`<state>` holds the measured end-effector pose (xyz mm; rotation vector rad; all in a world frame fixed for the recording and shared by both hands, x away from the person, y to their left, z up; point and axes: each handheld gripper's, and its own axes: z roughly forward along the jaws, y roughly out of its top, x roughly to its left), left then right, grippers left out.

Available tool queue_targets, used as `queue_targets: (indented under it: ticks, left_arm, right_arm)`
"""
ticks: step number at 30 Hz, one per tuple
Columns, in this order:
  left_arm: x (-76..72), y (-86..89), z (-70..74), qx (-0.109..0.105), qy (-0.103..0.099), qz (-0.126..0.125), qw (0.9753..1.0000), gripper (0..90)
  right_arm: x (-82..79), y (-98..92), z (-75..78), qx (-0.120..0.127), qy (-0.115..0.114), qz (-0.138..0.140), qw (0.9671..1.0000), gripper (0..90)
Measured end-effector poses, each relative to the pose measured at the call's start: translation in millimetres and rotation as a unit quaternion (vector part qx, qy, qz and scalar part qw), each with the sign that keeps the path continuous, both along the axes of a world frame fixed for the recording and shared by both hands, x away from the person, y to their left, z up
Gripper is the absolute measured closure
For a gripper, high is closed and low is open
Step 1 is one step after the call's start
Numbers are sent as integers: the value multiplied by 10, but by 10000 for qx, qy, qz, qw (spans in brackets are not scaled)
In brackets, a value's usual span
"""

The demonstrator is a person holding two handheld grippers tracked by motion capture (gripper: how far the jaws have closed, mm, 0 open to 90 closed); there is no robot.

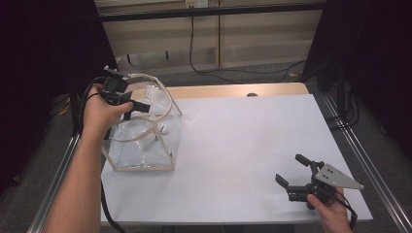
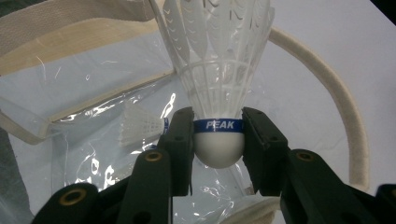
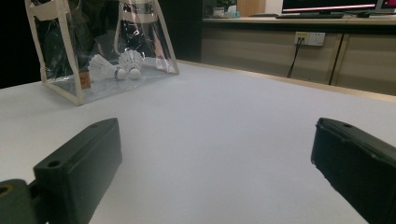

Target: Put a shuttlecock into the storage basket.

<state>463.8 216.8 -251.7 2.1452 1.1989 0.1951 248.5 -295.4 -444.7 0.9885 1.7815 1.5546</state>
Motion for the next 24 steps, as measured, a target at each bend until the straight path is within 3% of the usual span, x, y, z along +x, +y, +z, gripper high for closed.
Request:
queue_targets:
  ticks: [15, 24]
  left_arm:
    - [-19, 12, -9, -62, 4, 22, 10000, 627]
    - [-57, 14, 37, -242, -55, -70, 9997, 584]
  right_arm:
    - [2, -2, -2, -6, 1, -12, 10000, 15]
    - [-2, -18, -6, 4, 2, -27, 10000, 15]
